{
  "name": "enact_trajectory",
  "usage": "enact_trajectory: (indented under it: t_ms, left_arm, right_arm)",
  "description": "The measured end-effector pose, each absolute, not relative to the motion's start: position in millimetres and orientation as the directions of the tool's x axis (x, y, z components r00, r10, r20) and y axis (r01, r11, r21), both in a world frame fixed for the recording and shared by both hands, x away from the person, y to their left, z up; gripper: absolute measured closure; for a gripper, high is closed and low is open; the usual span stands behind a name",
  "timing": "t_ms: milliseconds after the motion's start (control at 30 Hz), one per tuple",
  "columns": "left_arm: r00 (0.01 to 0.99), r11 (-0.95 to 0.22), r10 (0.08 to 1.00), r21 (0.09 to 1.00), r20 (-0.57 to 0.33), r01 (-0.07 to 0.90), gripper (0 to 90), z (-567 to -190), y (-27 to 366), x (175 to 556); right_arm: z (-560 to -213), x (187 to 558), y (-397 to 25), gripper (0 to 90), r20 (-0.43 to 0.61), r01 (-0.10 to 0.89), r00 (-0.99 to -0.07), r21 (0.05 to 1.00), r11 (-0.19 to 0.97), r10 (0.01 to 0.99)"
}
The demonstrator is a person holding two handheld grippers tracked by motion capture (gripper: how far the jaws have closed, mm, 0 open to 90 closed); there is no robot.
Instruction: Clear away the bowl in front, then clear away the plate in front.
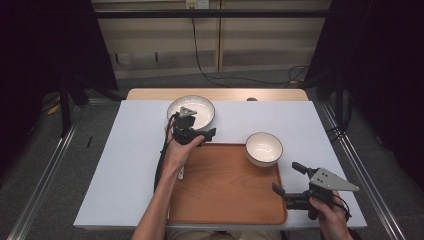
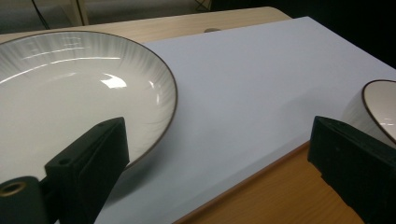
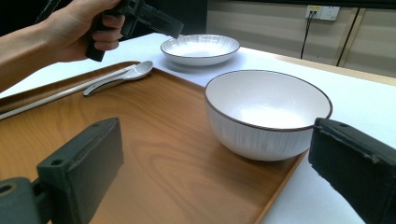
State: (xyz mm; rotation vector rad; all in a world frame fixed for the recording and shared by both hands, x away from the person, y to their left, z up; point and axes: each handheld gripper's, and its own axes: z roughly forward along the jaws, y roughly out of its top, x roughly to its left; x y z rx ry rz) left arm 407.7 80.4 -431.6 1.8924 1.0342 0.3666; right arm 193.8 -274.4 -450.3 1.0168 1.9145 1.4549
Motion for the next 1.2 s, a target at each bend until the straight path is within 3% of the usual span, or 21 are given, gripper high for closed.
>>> enact_trajectory:
  t_ms: [167,800,967,1100,1200]
  left_arm:
    - [0.565,-0.163,0.803,0.84,-0.192,0.517,5.7,-428.9,96.7,414.2]
    - [0.44,-0.14,0.888,0.837,-0.13,0.529,7.5,-420.6,151.7,452.6]
    - [0.443,-0.143,0.888,0.84,-0.125,0.523,7.7,-425.5,158.9,464.3]
    - [0.435,-0.098,0.883,0.836,-0.177,0.54,9.0,-426.0,163.5,474.0]
    - [0.443,-0.136,0.881,0.809,-0.165,0.572,9.0,-428.3,165.1,479.8]
  right_arm:
    - [-450.6,194.9,-273.9,2.8,0.039,0.254,-0.577,0.958,0.134,0.816]
    - [-450.9,195.1,-272.7,2.9,0.042,0.259,-0.576,0.957,0.133,0.816]
    - [-451.0,194.8,-272.2,2.9,0.039,0.258,-0.573,0.957,0.135,0.819]
    - [-450.9,194.1,-273.2,2.9,0.03,0.252,-0.583,0.957,0.145,0.812]
    - [-451.1,194.7,-273.3,2.8,0.04,0.259,-0.581,0.956,0.137,0.813]
